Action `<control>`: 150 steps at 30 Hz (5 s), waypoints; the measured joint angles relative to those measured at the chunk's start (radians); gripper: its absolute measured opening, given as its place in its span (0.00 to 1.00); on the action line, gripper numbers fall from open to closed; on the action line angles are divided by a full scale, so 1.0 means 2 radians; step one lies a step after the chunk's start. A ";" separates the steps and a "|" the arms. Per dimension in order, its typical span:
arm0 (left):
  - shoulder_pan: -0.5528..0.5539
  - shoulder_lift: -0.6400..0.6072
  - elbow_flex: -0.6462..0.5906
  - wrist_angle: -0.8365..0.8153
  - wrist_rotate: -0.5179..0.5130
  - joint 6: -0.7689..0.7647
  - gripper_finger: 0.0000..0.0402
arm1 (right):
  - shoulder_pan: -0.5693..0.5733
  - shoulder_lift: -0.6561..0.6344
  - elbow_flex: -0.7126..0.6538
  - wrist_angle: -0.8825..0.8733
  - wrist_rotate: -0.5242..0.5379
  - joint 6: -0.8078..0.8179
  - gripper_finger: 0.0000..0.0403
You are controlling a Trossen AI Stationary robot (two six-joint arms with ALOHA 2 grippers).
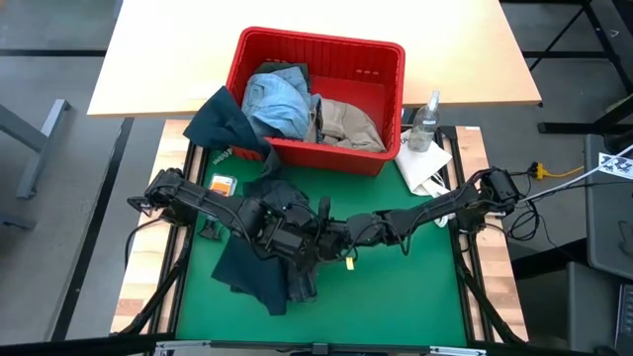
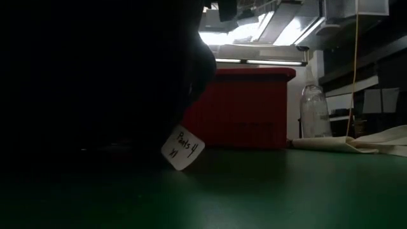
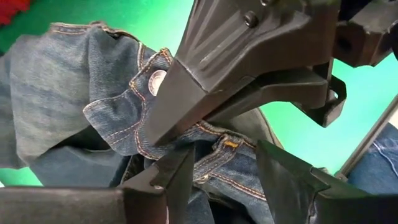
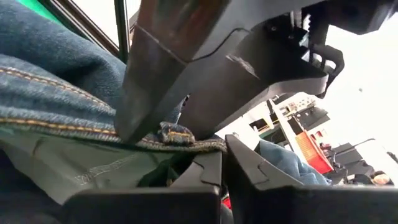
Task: Fold laundry
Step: Fold the dark blue jeans
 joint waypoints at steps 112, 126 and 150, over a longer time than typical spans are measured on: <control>-0.024 -0.128 -0.050 -0.083 -0.077 -0.081 0.03 | -0.016 0.107 0.001 -0.176 -0.039 0.275 0.49; -0.024 -0.128 -0.050 -0.083 -0.077 -0.077 0.03 | -0.015 0.130 0.001 -0.044 -0.074 0.279 0.49; -0.024 -0.128 -0.049 -0.082 -0.075 -0.077 0.03 | -0.016 0.020 0.001 -0.053 0.059 0.164 0.49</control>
